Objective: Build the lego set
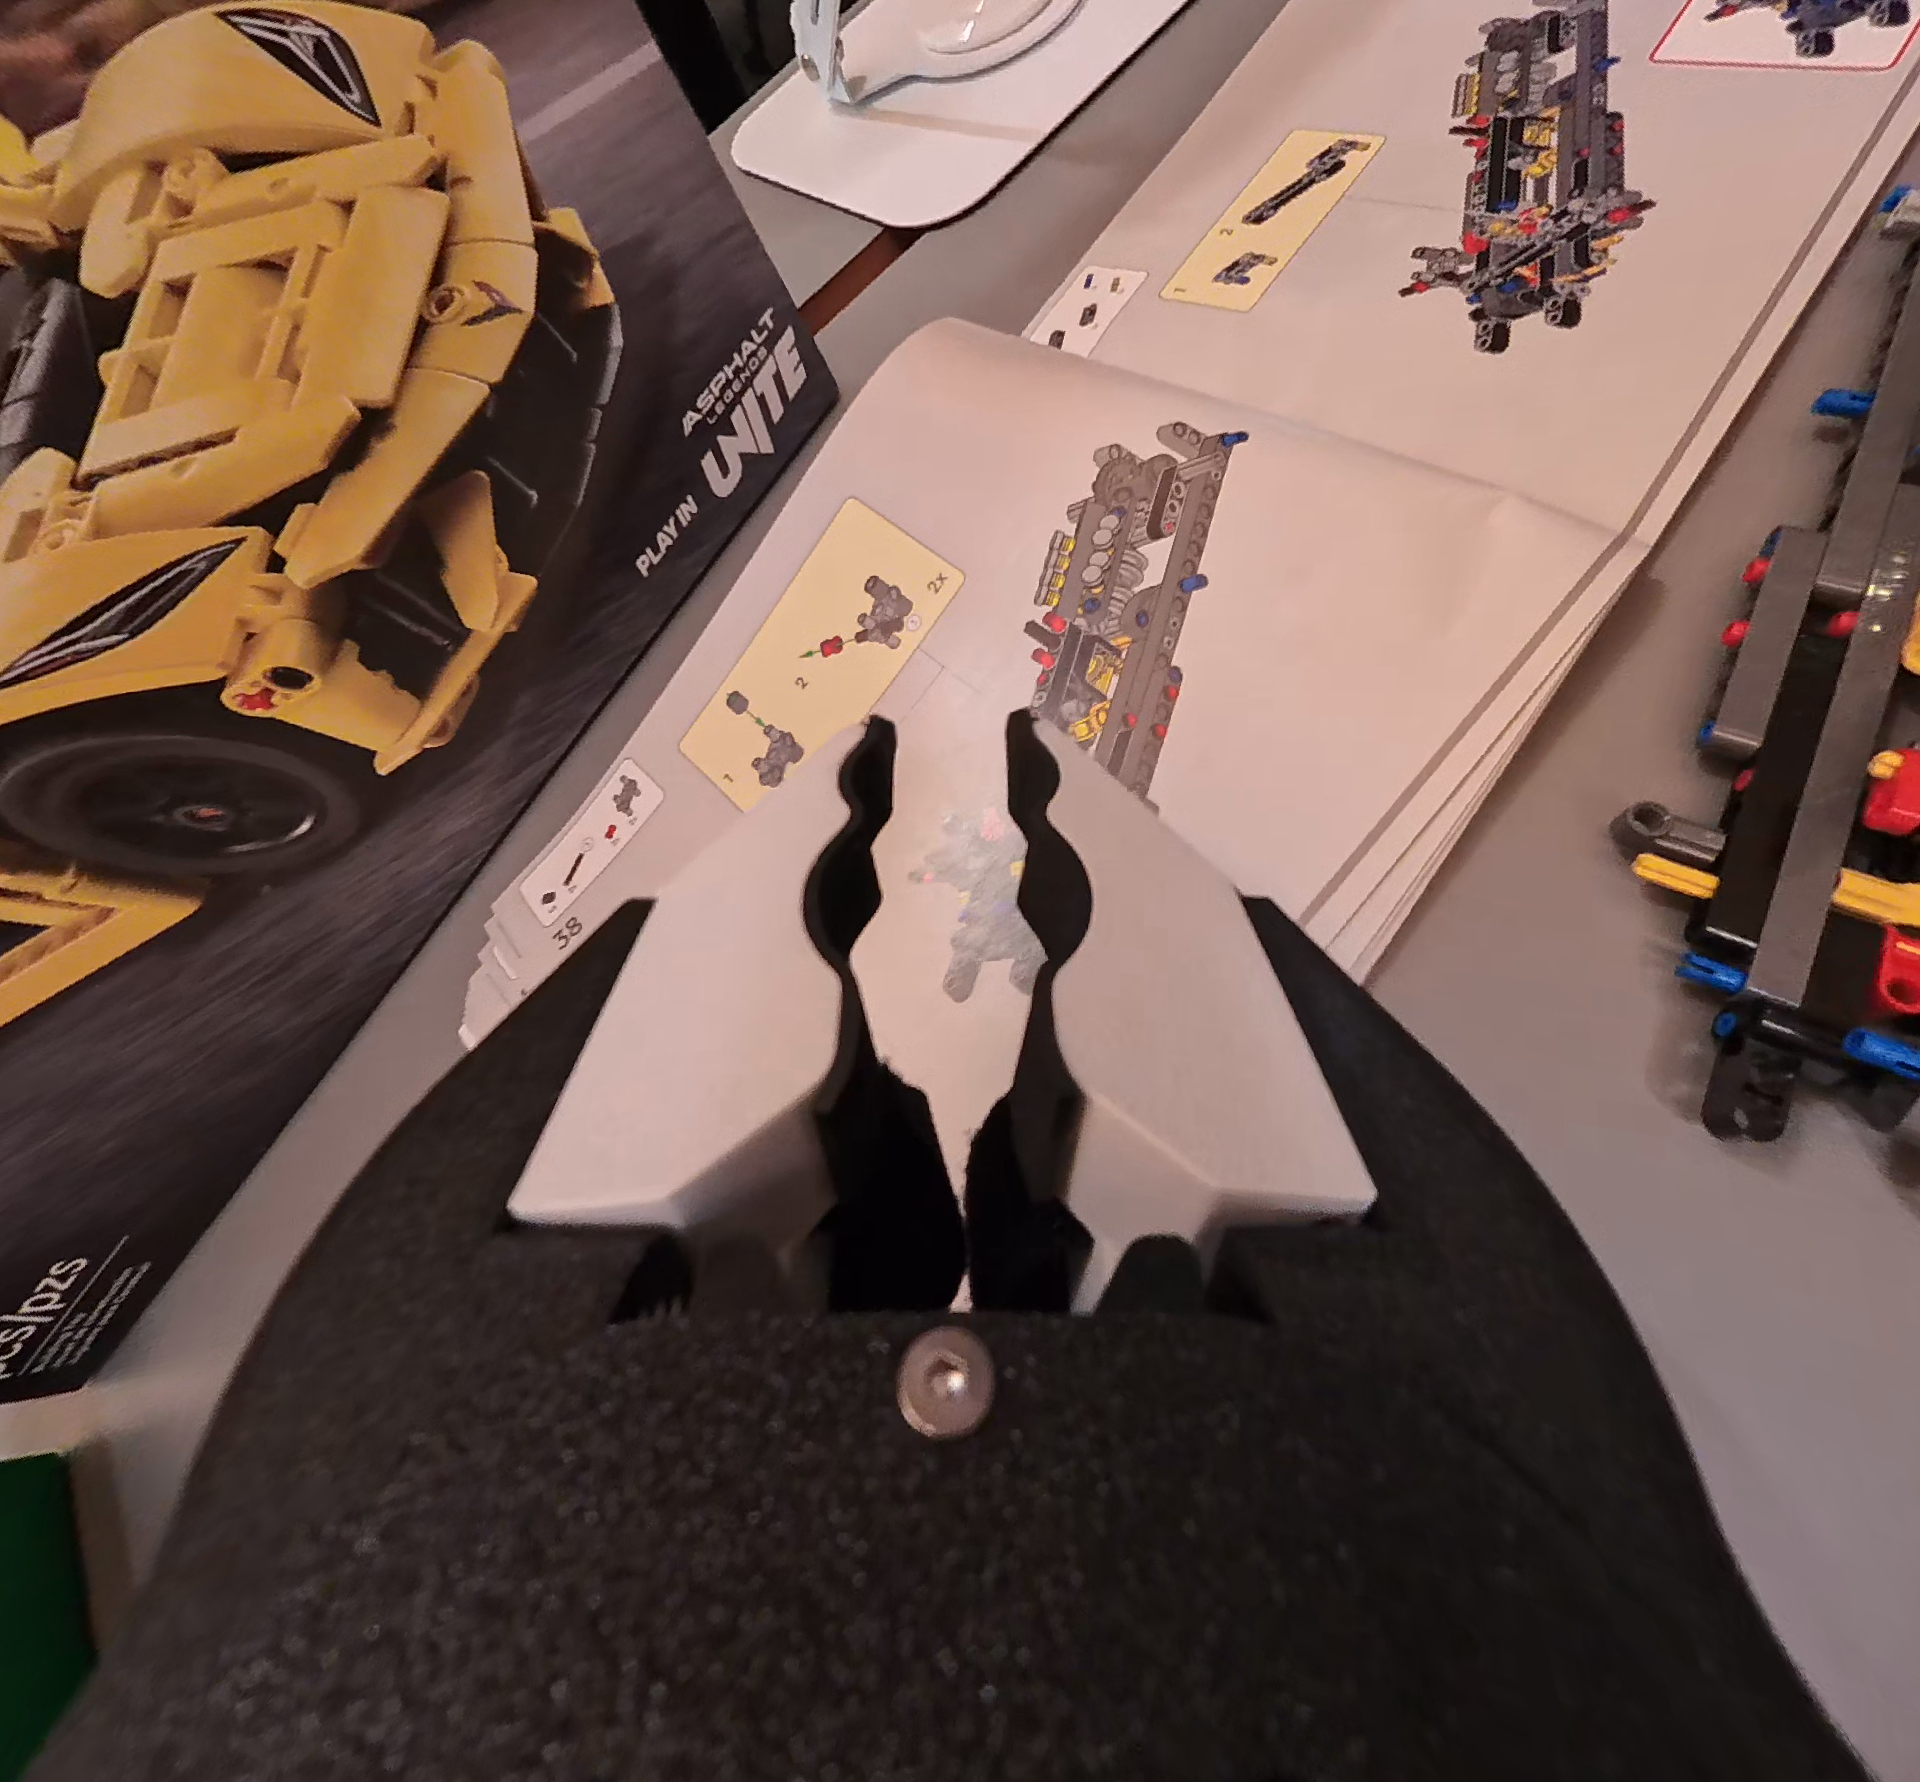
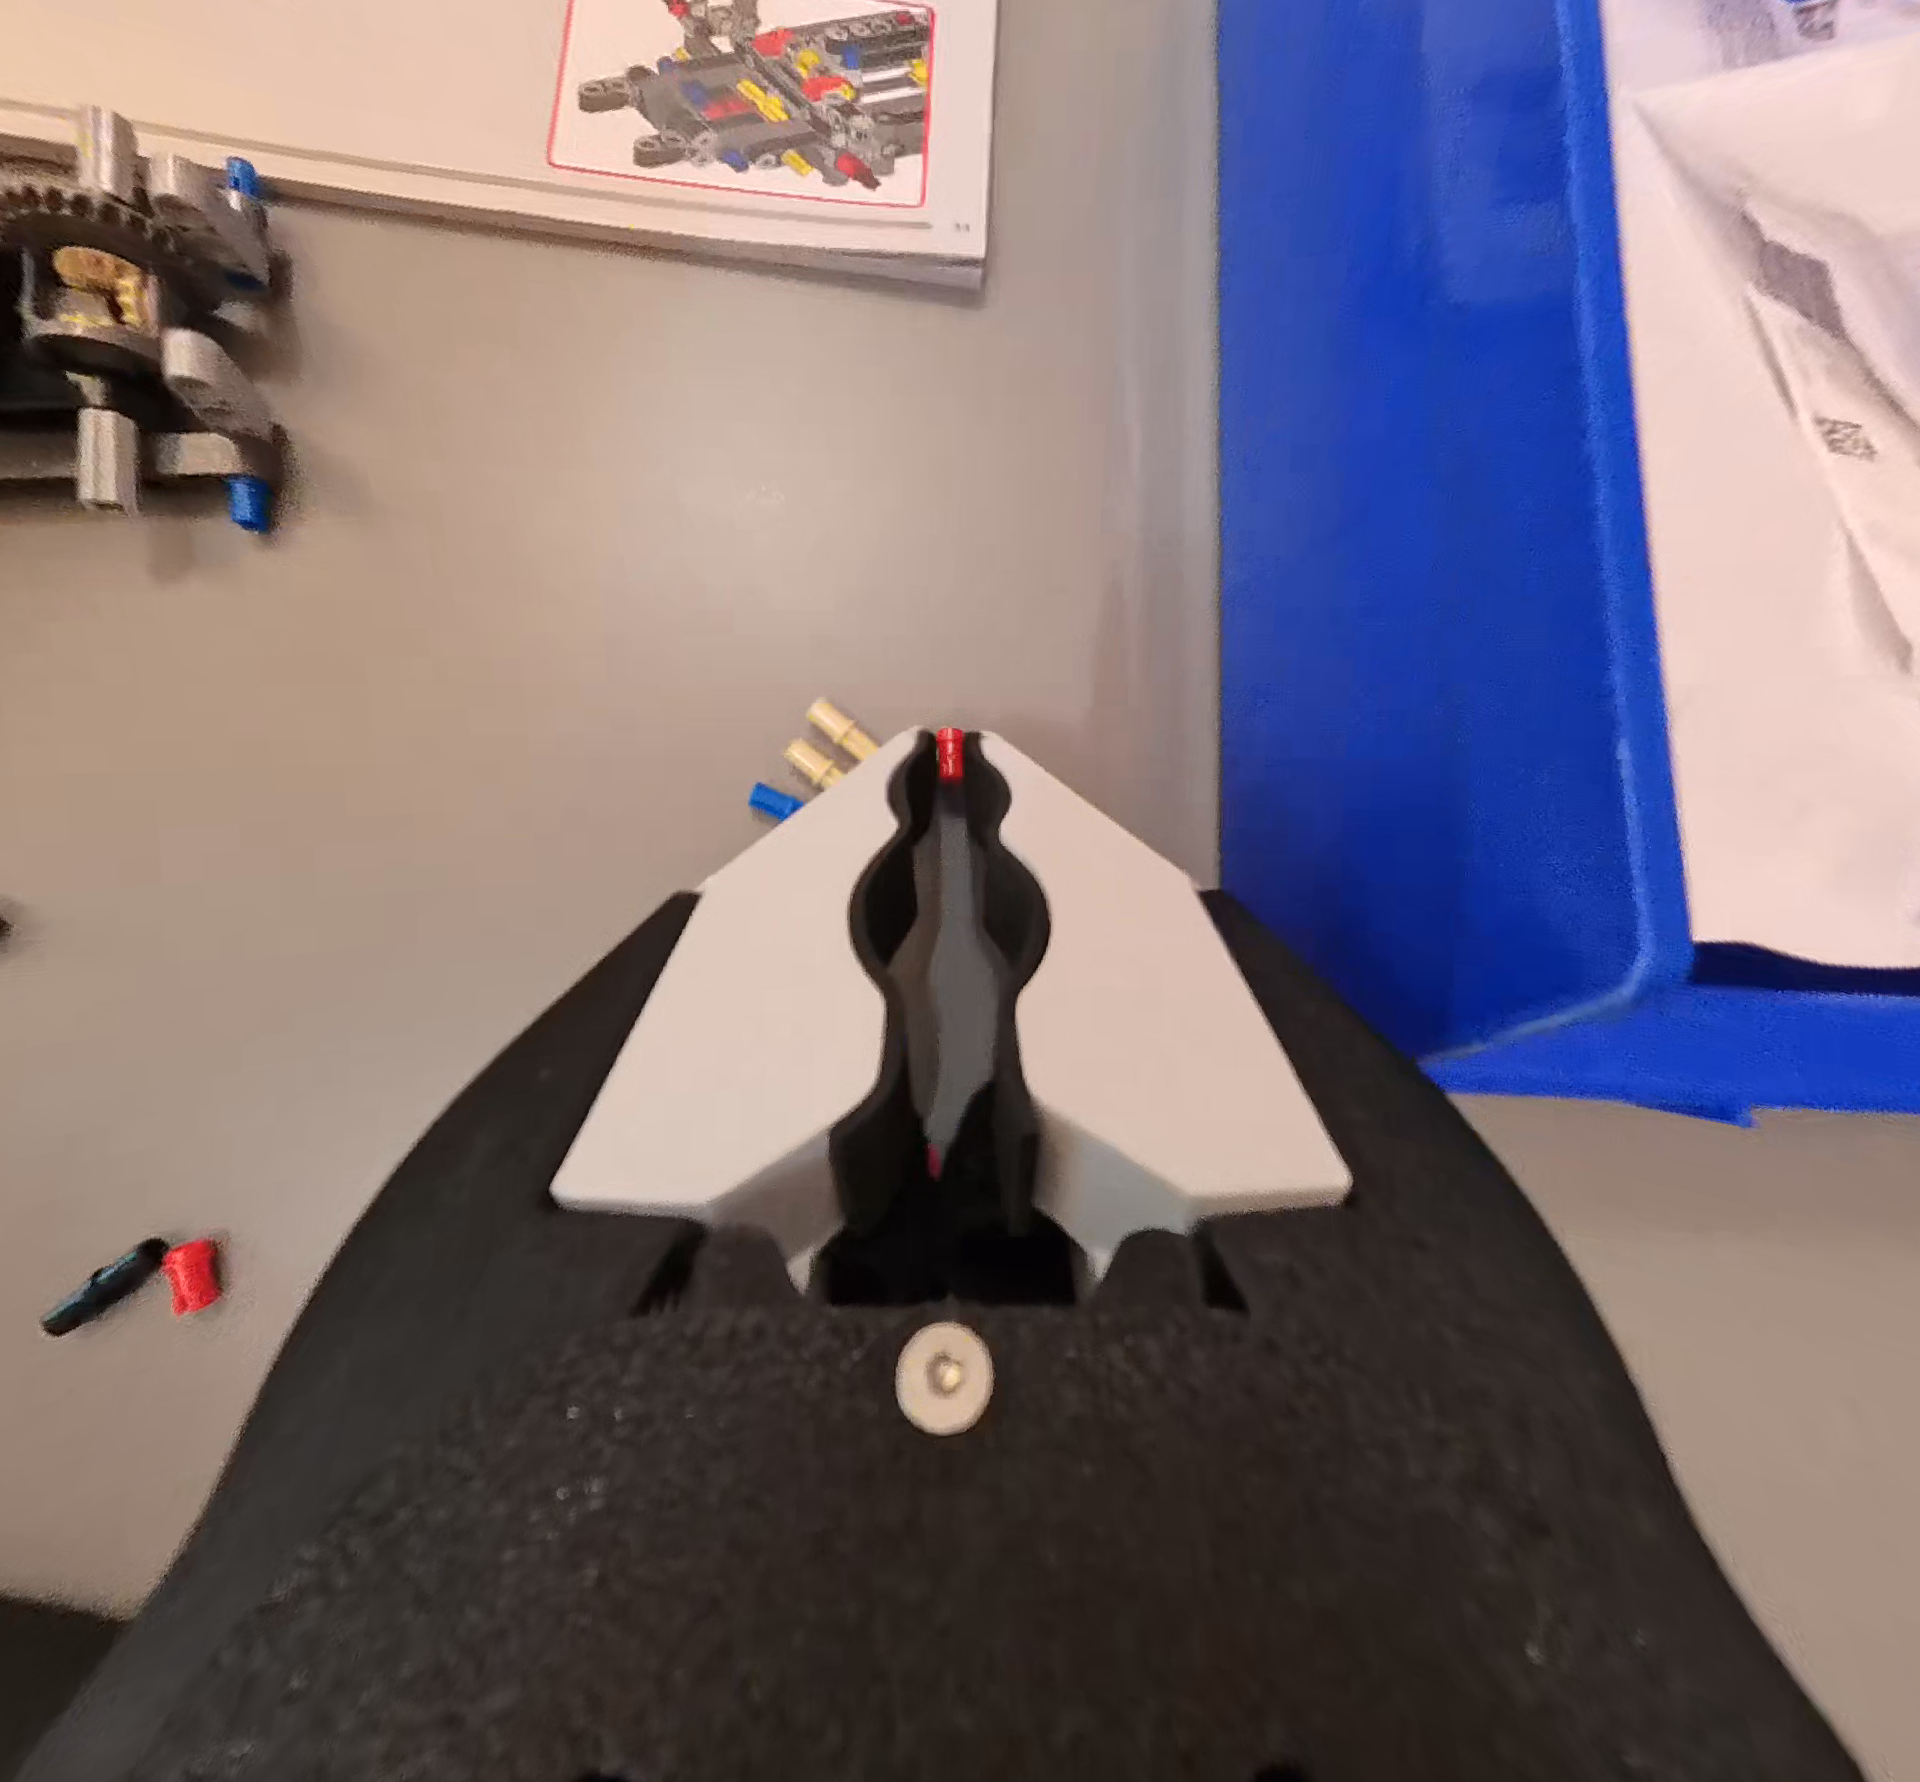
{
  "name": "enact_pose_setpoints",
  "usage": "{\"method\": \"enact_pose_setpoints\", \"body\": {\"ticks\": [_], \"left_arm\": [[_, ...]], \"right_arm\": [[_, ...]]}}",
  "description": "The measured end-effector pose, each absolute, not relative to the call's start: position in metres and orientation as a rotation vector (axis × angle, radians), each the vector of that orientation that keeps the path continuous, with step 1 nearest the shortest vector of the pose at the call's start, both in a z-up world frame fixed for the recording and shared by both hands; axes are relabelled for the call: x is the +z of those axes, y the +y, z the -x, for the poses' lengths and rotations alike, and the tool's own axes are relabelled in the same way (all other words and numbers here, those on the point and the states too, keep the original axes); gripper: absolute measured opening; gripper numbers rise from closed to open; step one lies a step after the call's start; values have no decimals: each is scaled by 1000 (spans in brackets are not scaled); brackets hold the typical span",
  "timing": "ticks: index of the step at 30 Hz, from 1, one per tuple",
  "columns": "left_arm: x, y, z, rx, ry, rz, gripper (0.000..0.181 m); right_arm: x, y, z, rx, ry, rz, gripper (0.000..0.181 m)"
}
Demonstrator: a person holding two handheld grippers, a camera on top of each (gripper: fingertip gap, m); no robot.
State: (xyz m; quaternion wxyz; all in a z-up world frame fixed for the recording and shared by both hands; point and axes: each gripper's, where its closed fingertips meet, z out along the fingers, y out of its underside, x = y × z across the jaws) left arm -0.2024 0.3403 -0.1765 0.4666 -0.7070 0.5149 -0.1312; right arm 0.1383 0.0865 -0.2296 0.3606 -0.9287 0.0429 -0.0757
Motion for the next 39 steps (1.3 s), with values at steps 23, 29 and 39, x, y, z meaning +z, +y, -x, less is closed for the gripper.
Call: {"method": "enact_pose_setpoints", "body": {"ticks": [23, 29, 39], "left_arm": [[-183, 333, 194, -360, 1287, 1745, 21], [-182, 333, 195, -361, 1286, 1740, 21], [-182, 329, 191, -376, 1296, 1738, 20]], "right_arm": [[-234, 11, 8, 195, -395, 2508, 37], [-235, 13, 3, 67, -236, 2578, 38], [-235, 14, 5, -41, 47, 2571, 18]]}}
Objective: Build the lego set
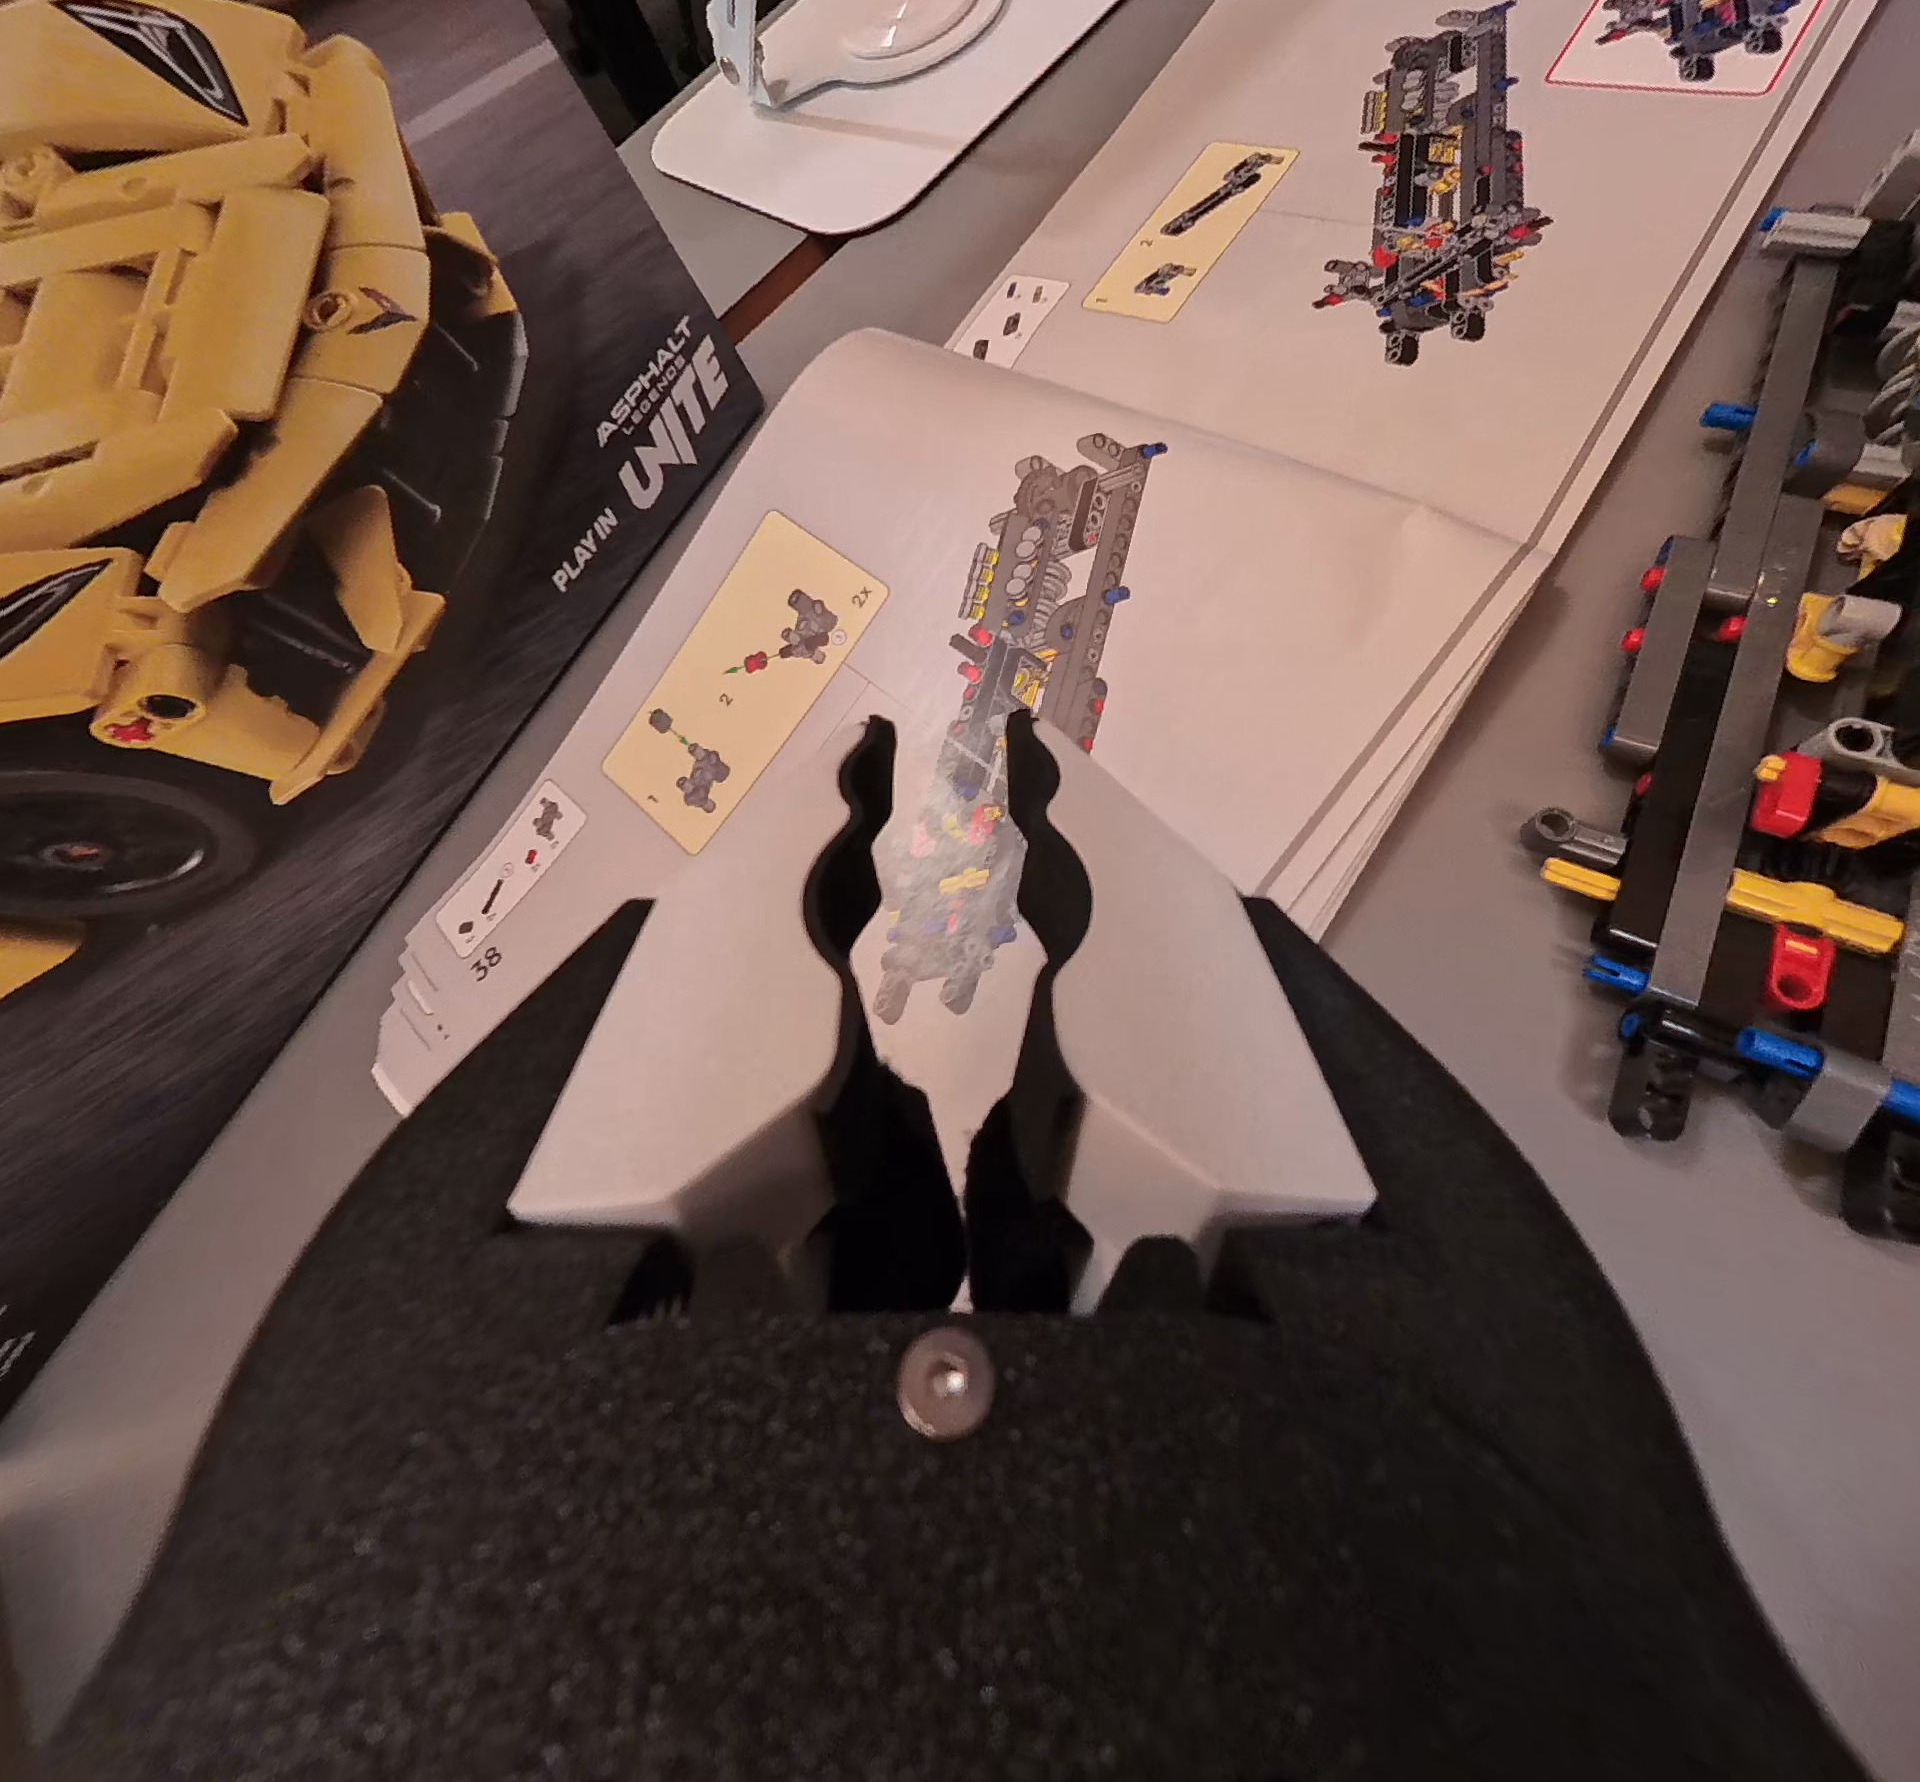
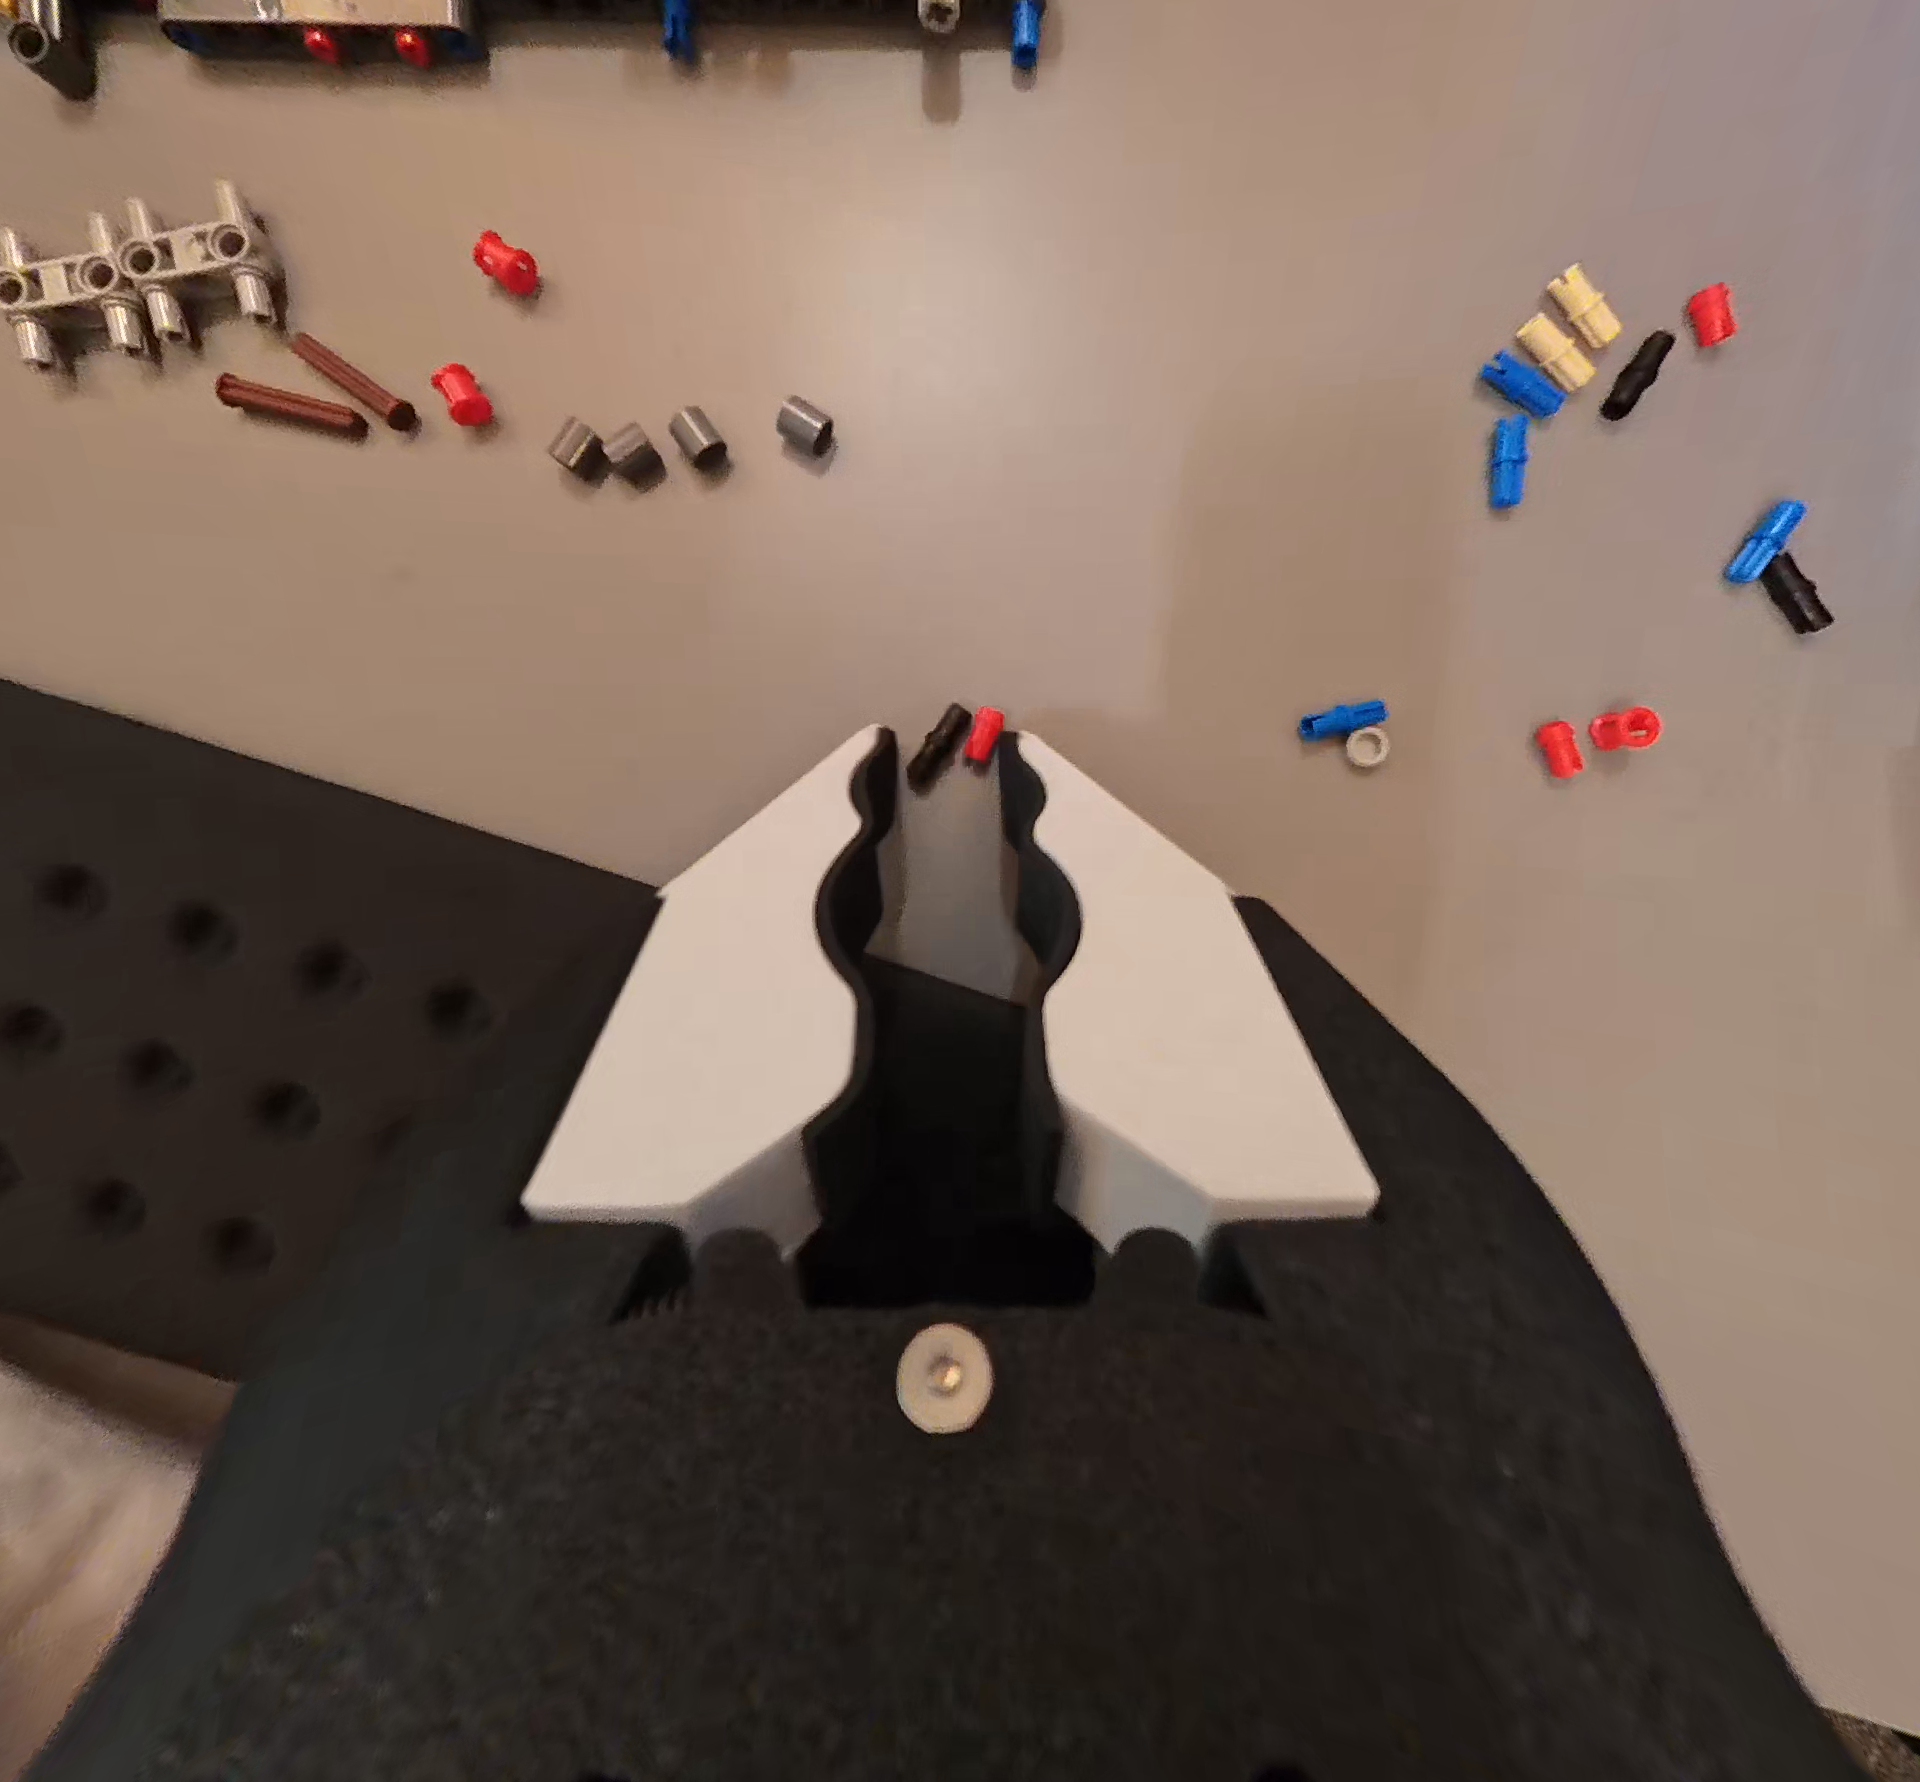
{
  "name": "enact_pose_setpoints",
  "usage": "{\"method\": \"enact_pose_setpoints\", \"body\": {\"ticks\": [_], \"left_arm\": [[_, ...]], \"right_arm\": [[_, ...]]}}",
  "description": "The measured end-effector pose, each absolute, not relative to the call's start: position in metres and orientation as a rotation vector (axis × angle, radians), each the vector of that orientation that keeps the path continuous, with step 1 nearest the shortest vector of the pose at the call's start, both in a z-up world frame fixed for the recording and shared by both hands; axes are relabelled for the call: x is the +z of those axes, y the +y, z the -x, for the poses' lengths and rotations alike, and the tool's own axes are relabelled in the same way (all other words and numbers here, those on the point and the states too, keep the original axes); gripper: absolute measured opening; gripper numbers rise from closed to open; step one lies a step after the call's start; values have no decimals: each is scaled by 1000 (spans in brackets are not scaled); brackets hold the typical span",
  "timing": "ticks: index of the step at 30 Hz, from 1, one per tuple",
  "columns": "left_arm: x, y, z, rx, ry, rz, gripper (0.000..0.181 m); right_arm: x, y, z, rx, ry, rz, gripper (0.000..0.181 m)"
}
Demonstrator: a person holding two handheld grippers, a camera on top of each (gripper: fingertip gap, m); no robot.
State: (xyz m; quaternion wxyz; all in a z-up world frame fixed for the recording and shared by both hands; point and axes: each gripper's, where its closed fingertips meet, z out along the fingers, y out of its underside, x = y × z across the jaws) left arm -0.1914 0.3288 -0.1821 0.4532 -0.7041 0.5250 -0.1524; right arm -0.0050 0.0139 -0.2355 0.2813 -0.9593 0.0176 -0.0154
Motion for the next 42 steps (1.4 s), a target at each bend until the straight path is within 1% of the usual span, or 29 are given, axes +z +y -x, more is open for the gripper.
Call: {"method": "enact_pose_setpoints", "body": {"ticks": [4, 10, 11, 15, 20, 21, 24, 25, 29, 32, 33, 35, 37, 38, 40, 42], "left_arm": [[-182, 329, 191, -375, 1297, 1737, 21], [-181, 332, 194, -373, 1284, 1741, 21], [-181, 332, 194, -373, 1282, 1742, 21], [-180, 332, 195, -368, 1282, 1740, 21], [-180, 332, 195, -364, 1282, 1738, 21], [-180, 332, 195, -367, 1282, 1739, 21], [-180, 332, 195, -366, 1283, 1739, 21], [-180, 332, 194, -369, 1284, 1739, 21], [-180, 330, 193, -368, 1291, 1736, 21], [-179, 331, 194, -362, 1286, 1734, 21], [-179, 332, 195, -363, 1283, 1735, 21], [-179, 333, 195, -364, 1278, 1736, 21], [-180, 333, 196, -363, 1280, 1742, 21], [-181, 333, 195, -362, 1281, 1742, 21], [-182, 332, 195, -365, 1285, 1743, 21], [-182, 331, 194, -369, 1288, 1740, 21]], "right_arm": [[-236, 14, 5, -28, 35, 2578, 9], [-233, 19, -1, -56, 0, 2560, 7], [-230, 21, -4, -76, -4, 2543, 0], [-231, 27, -38, -247, -44, 2529, 0], [-225, 35, -71, -224, 10, 2495, 0], [-222, 37, -67, -155, -17, 2478, 1], [-218, 40, -50, -4, -121, 2423, 24], [-219, 42, -47, 12, -166, 2407, 28], [-232, 49, -79, -143, -211, 2427, 27], [-226, 54, -62, 131, -160, 2408, 28], [-227, 54, -59, 164, -151, 2403, 28], [-235, 51, -71, 28, -165, 2430, 27], [-228, 52, -81, -82, -165, 2390, 18], [-223, 53, -81, -82, -155, 2369, 18], [-215, 60, -68, 11, -133, 2334, 20], [-219, 70, -52, 81, -142, 2348, 29]]}}
